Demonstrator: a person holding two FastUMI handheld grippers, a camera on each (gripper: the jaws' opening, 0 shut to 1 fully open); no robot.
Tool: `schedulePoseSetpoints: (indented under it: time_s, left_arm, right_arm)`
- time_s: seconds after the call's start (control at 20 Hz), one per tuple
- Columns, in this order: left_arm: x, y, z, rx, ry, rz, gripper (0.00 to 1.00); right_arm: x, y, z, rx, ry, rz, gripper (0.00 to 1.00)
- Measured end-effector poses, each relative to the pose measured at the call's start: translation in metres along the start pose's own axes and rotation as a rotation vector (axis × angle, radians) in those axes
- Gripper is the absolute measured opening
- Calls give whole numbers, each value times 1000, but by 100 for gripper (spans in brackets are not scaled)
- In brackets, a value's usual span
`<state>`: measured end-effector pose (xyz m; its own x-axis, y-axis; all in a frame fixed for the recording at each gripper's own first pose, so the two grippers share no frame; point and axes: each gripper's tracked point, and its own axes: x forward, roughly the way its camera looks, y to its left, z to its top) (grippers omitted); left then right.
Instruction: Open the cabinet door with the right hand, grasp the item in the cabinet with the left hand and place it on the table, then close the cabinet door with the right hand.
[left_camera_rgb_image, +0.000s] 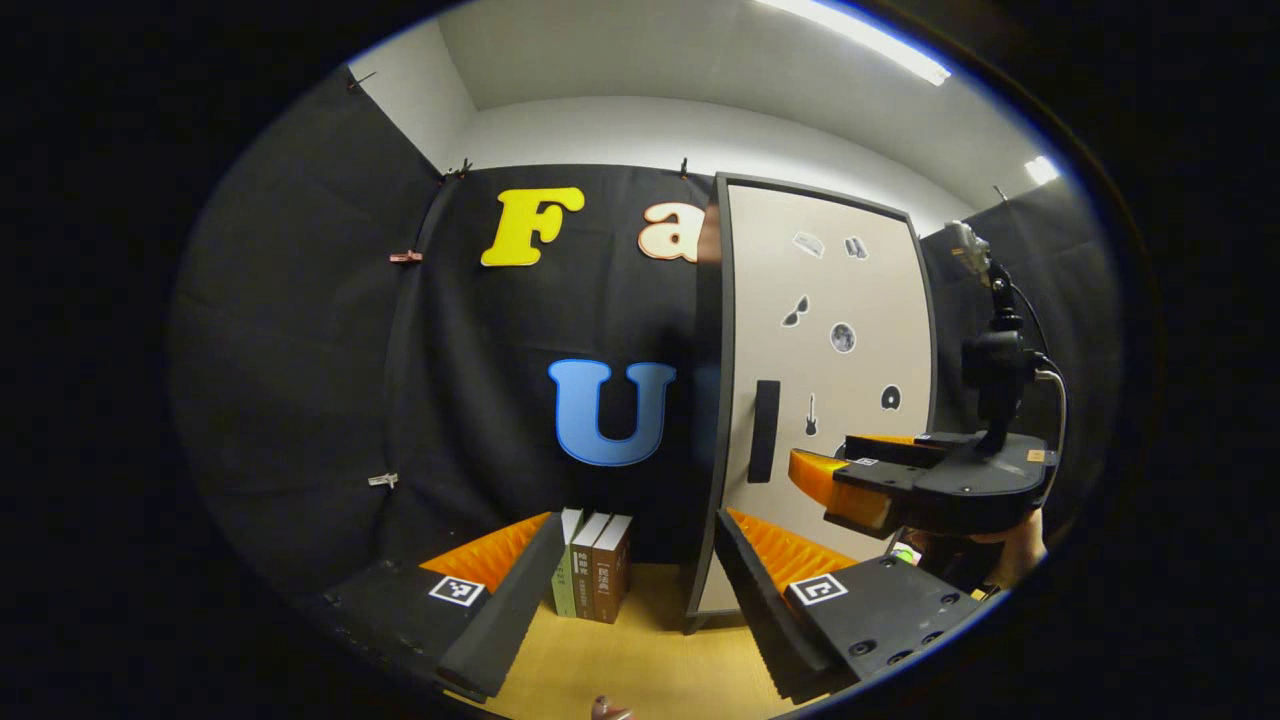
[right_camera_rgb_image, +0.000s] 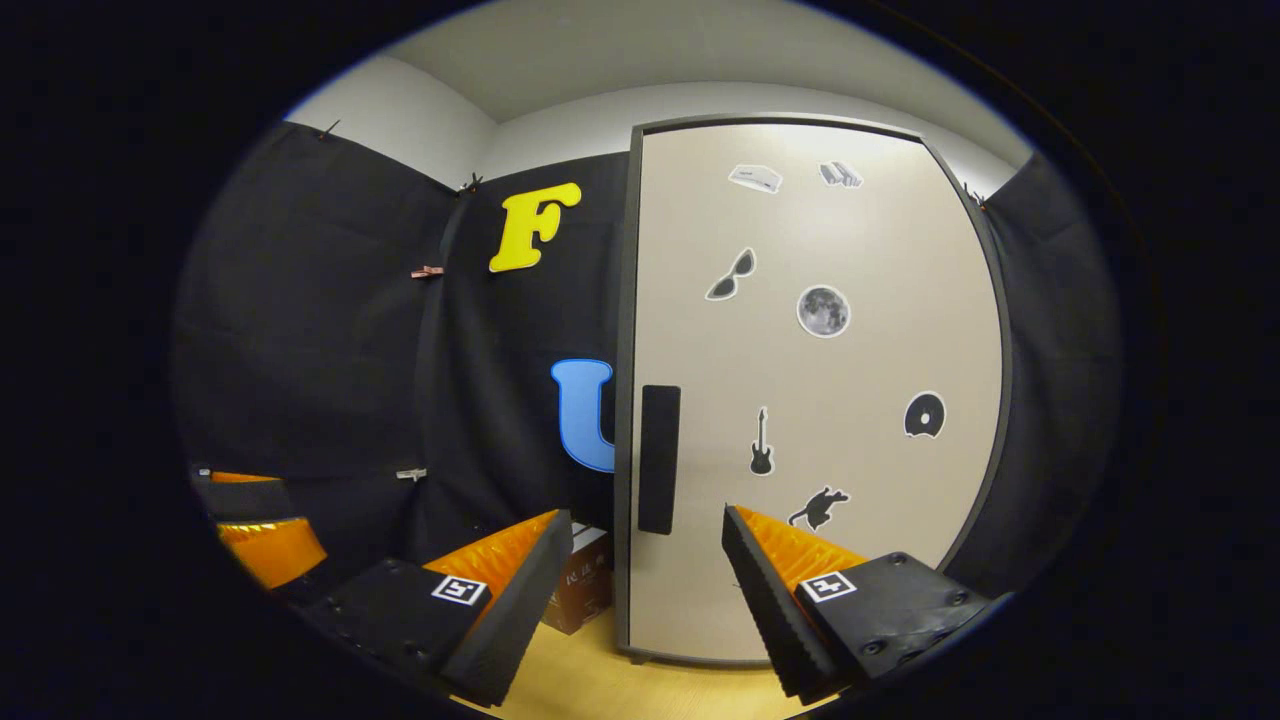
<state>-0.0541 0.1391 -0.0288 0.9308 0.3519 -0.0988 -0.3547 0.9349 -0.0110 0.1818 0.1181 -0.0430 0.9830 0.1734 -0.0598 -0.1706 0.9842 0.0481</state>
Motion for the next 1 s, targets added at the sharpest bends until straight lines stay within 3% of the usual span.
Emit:
schedulePoseSetpoints:
  time_s: [0.8, 0.9, 1.0]
  left_arm:
    - [-17, 37, -26, 10, 53, 90, 95]
    - [-20, 42, -31, 4, 66, 100, 95]
    - [-21, 49, -33, -10, 70, 113, 95]
  right_arm:
    - [98, -11, -17, 2, -32, -233, 91]
    - [103, -14, -14, -13, -40, -258, 84]
    - [107, -16, -11, -28, -45, -278, 83]
